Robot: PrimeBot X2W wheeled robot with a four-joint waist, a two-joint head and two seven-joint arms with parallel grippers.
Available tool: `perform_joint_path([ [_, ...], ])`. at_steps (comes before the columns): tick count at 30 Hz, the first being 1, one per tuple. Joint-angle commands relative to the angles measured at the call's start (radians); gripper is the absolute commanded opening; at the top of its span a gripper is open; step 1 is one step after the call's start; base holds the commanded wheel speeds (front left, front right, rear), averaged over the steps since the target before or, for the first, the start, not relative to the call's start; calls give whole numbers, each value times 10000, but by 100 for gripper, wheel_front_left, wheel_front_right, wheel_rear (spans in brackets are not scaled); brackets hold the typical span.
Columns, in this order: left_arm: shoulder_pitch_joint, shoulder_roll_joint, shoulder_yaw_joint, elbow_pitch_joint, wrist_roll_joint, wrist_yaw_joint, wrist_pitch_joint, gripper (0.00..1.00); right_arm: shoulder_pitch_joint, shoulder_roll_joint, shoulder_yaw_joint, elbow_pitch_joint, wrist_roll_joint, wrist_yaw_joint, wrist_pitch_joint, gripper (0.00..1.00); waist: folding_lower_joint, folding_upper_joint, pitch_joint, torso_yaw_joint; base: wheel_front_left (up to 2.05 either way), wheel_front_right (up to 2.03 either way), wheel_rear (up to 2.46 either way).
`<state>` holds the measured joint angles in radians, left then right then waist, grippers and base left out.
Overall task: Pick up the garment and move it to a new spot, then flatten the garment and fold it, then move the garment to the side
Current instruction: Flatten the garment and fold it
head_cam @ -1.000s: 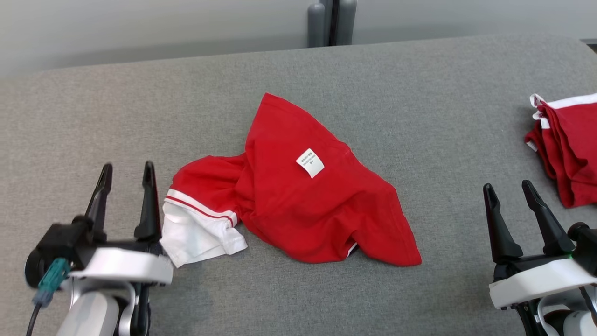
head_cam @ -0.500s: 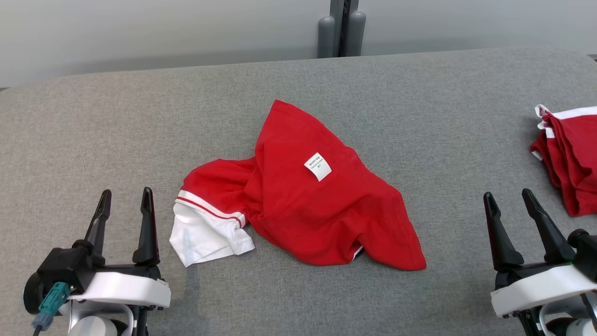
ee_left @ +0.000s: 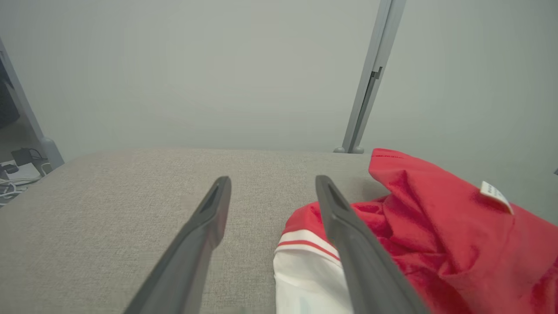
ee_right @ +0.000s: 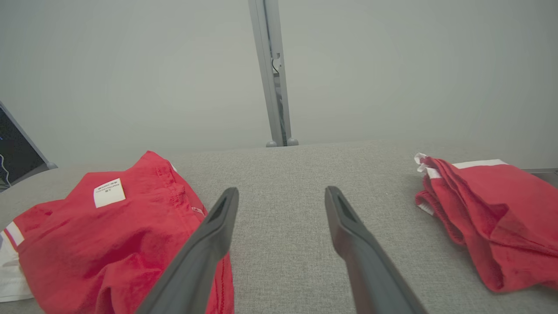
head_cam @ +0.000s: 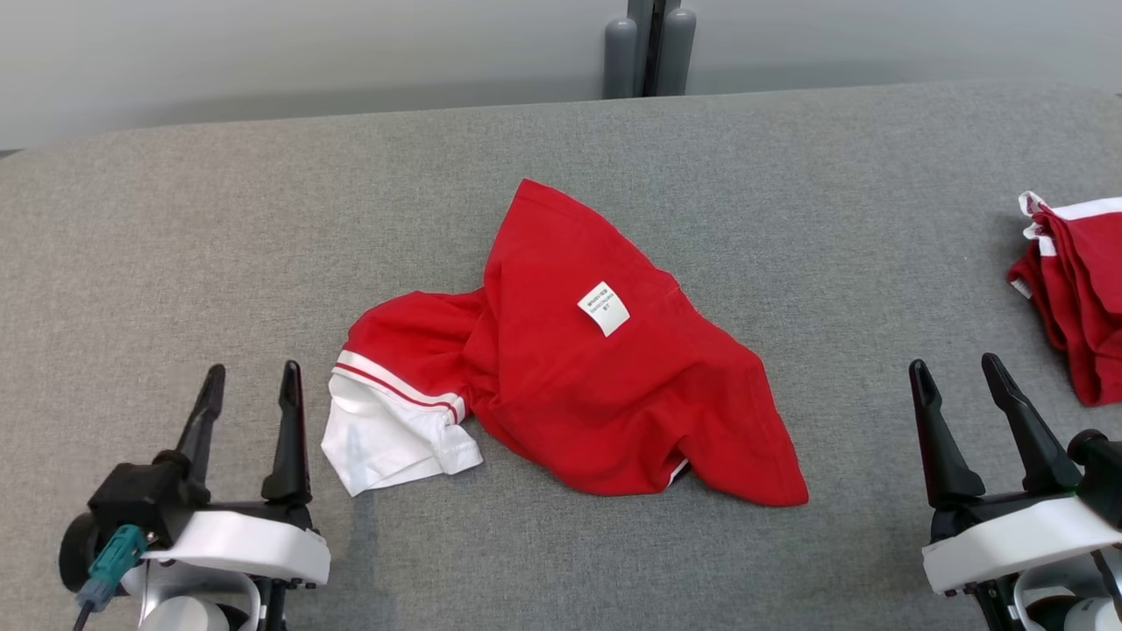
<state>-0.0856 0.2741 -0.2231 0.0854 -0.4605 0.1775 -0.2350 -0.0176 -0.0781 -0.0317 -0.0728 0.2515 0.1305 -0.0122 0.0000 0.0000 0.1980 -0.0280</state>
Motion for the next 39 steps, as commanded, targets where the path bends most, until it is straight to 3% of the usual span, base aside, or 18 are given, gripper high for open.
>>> perform_joint_path([
  [1,-33,28,-72,206,-104,-69,156,100,-99,-70,-37,-15,17,4,-51,100,0,0,45,12,0,0,0],
  [6,-25,-146,-307,848,-337,-294,458,100,-158,-58,30,-14,-3,5,-55,100,0,0,184,4,0,0,0],
  [18,-703,-723,-896,3580,-1088,-1365,1059,100,-352,-87,161,-22,36,5,-72,100,0,0,623,-37,0,0,0],
  [19,-756,-740,-933,3709,-1104,-1428,1059,87,-355,-90,151,-24,28,4,-71,100,0,0,642,-36,0,0,0],
  [20,-799,-755,-961,3797,-1126,-1493,1025,32,-350,-89,143,-25,18,5,-70,100,0,0,653,-37,0,0,0],
  [21,-819,-768,-993,3867,-1138,-1536,1019,0,-345,-89,127,-19,13,4,-70,100,0,0,658,-33,0,0,0],
  [30,-1161,-764,-1116,4037,-987,-1650,680,0,-666,-218,118,211,91,5,-110,100,0,0,745,289,0,0,0],
  [39,-1736,-865,-1383,4022,-810,-1748,584,0,-1925,-886,934,1046,406,5,-24,100,0,0,1357,991,0,0,0],
])
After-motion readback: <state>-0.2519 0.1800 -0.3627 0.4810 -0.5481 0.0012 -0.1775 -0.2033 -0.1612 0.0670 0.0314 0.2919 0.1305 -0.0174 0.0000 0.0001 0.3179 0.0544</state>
